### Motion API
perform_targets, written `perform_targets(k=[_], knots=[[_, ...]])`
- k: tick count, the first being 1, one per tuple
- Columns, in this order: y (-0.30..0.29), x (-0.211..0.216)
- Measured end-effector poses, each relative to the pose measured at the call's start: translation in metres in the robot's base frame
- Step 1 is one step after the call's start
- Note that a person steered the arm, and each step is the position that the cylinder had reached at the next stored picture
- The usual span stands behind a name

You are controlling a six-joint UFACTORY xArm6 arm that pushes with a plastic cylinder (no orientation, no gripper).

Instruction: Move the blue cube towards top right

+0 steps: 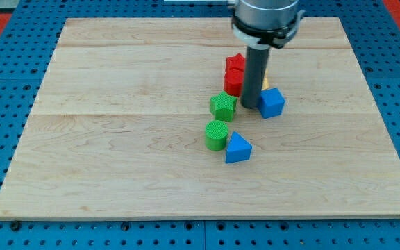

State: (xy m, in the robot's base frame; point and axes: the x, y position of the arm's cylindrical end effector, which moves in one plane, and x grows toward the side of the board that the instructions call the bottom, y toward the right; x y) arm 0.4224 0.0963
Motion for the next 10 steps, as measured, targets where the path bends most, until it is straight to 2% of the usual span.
perform_targets(k=[1, 2, 3, 5, 6, 8, 9, 10], knots=[[0.040, 0.004], [0.032, 0.050], [0.042, 0.058], [0.085, -0.009], [0.093, -0.026], [0.144, -0.003], [0.128, -0.046], [0.057, -0.060]])
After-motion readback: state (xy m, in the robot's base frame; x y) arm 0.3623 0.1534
